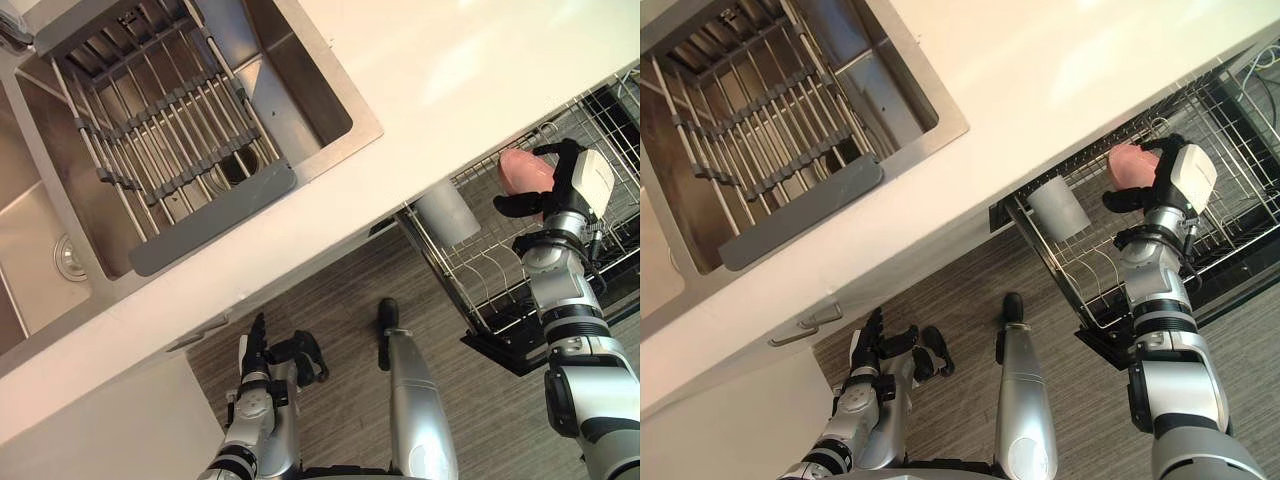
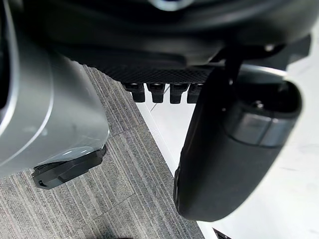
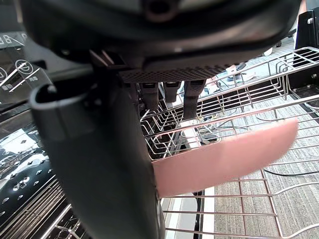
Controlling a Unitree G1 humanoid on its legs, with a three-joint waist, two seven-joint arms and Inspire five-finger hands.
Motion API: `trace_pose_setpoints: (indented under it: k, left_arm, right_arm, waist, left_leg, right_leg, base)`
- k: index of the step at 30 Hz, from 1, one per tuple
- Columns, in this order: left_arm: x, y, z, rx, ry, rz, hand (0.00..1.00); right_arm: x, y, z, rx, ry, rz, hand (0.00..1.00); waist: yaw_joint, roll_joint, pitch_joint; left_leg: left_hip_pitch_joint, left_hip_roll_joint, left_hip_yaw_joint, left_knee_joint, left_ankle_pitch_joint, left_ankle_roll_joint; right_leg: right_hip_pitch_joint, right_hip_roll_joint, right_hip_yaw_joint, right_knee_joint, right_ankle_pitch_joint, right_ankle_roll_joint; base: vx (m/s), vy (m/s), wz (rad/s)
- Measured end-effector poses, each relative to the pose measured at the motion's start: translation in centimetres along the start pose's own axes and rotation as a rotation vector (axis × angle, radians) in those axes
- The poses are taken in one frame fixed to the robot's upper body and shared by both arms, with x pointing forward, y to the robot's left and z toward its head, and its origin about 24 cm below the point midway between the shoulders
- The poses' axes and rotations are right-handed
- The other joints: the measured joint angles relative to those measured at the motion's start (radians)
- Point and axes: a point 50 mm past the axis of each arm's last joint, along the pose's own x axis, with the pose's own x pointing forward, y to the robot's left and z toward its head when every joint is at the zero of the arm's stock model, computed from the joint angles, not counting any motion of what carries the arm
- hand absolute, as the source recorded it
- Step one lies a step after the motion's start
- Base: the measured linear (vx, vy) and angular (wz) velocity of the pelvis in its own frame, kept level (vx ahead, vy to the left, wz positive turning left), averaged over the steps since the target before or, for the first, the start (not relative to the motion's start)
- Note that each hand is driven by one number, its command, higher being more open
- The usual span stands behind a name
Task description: Walk over to the sink, pick up the cup, carry it to the dishwasher, place the cup inside the dishwasher, then close the dishwasher door
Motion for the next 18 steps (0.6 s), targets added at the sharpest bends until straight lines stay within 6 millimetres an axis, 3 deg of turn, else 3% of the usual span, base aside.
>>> trace_pose_setpoints:
  k: [3, 6, 9, 11, 18]
  left_arm:
    - [0.1, 0.0, 0.0, -0.016, 0.006, 0.011, 1.00]
    - [0.1, 0.1, -0.1, -0.015, 0.015, 0.013, 1.00]
    - [0.1, 0.1, -0.2, -0.010, 0.031, 0.014, 1.00]
    - [0.1, 0.4, -0.3, -0.006, 0.038, 0.020, 1.00]
    - [-0.1, 0.7, -1.0, 0.016, 0.074, 0.016, 1.00]
  right_arm:
    - [-0.4, -0.1, 0.1, 0.051, 0.000, -0.009, 1.00]
    - [-2.2, 0.2, 0.4, 0.109, -0.046, -0.012, 1.00]
    - [-5.0, 0.7, 1.1, 0.182, -0.102, -0.005, 1.00]
    - [-7.1, 1.2, 1.2, 0.237, -0.110, 0.009, 1.00]
    - [-11.9, 0.6, -1.7, 0.295, -0.012, -0.007, 1.00]
  waist:
    - [0.001, 0.000, 0.000]
    - [0.000, -0.002, 0.001]
    - [-0.005, -0.011, 0.005]
    - [-0.005, -0.030, 0.005]
    - [-0.009, -0.062, 0.003]
  left_leg:
    - [0.000, 0.001, -0.002, 0.006, 0.000, 0.000]
    - [0.013, 0.006, -0.006, 0.007, 0.000, 0.000]
    - [0.046, 0.011, -0.007, 0.002, -0.001, -0.001]
    - [0.072, 0.012, -0.007, -0.008, -0.001, -0.002]
    - [0.163, 0.009, -0.010, -0.054, 0.004, -0.010]
  right_leg:
    - [0.001, -0.001, -0.002, 0.006, -0.002, -0.001]
    - [0.018, 0.002, -0.008, 0.006, -0.003, -0.003]
    - [0.051, 0.004, -0.016, 0.002, -0.010, -0.006]
    - [0.073, 0.005, -0.020, -0.001, -0.018, -0.010]
    - [0.164, 0.009, -0.031, -0.035, -0.023, -0.010]
  base:
    - [0.00, 0.000, 0.00]
    - [0.00, 0.000, 0.00]
    - [0.00, 0.000, 0.00]
    - [0.00, 0.000, 0.00]
    - [0.04, -0.007, 0.00]
